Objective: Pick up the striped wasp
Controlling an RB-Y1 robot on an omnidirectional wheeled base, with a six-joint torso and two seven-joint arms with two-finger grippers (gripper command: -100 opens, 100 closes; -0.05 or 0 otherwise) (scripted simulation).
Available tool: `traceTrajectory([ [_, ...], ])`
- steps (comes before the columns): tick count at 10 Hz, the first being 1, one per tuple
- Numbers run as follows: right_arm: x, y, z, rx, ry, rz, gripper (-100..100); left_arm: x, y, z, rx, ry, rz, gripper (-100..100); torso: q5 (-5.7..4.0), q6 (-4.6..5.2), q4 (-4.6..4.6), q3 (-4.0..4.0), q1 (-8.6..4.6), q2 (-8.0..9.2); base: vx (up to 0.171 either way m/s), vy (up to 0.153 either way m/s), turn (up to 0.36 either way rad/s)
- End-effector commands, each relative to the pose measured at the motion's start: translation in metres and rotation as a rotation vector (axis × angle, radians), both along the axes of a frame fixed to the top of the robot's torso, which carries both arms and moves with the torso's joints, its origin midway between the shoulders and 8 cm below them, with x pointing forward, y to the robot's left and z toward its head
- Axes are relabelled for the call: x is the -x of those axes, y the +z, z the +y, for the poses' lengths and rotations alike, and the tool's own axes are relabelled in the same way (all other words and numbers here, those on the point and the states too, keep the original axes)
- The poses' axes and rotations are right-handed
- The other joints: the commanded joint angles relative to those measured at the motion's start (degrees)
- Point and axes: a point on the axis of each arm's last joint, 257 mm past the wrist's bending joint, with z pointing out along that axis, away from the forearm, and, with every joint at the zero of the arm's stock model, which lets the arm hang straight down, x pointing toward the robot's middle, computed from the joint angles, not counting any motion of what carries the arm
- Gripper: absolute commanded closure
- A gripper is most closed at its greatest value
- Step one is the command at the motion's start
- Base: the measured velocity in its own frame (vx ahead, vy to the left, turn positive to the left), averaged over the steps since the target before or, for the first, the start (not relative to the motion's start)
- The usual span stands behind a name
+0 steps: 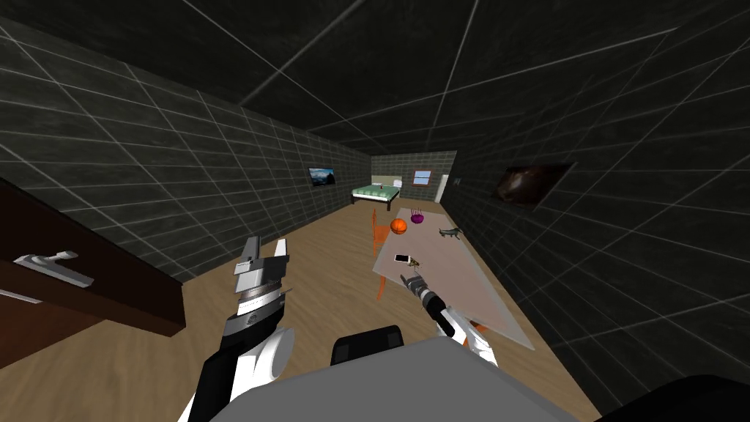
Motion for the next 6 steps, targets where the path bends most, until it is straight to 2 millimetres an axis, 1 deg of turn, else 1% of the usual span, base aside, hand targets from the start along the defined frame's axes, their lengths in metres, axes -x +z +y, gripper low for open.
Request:
traceTrajectory([
  [1, 0.008, -0.021, -0.014, 0.101, 0.021, 0.048, -100, 0.000, 0.000, 0.000, 0.000, 0.000, 0.000, 0, 0.00, 0.00, 0.00, 0.00, 0.00, 0.00, 0.003, 0.007, 0.185],
  [2, 0.017, -0.041, -0.028, 0.174, 0.030, 0.097, -100, 0.000, 0.000, 0.000, 0.000, 0.000, 0.000, 0, 0.00, -0.04, 0.00, -0.01, 0.01, -0.03, 0.015, 0.005, 0.310],
  [3, 0.020, -0.045, -0.029, 0.183, 0.033, 0.106, -100, 0.000, 0.000, 0.000, 0.000, 0.000, 0.000, 0, 0.01, -0.04, 0.00, -0.03, 0.00, -0.06, 0.014, -0.004, 0.088],
  [4, 0.027, -0.060, -0.042, 0.260, 0.050, 0.144, -100, 0.000, 0.000, 0.000, 0.000, 0.000, 0.000, 0, 0.00, 0.00, -0.01, -0.04, -0.02, -0.07, 0.019, 0.001, 0.168],
  [5, 0.032, -0.065, -0.045, 0.262, 0.046, 0.158, -100, 0.000, 0.000, 0.000, 0.000, 0.000, 0.000, 0, 0.00, -0.03, -0.01, -0.04, -0.02, -0.08, 0.016, -0.003, 0.106],
  [6, 0.040, -0.079, -0.059, 0.337, 0.062, 0.199, -100, 0.000, 0.000, 0.000, 0.000, 0.000, 0.000, 0, 0.00, 0.00, -0.01, -0.04, -0.02, -0.07, 0.020, -0.005, 0.175],
])
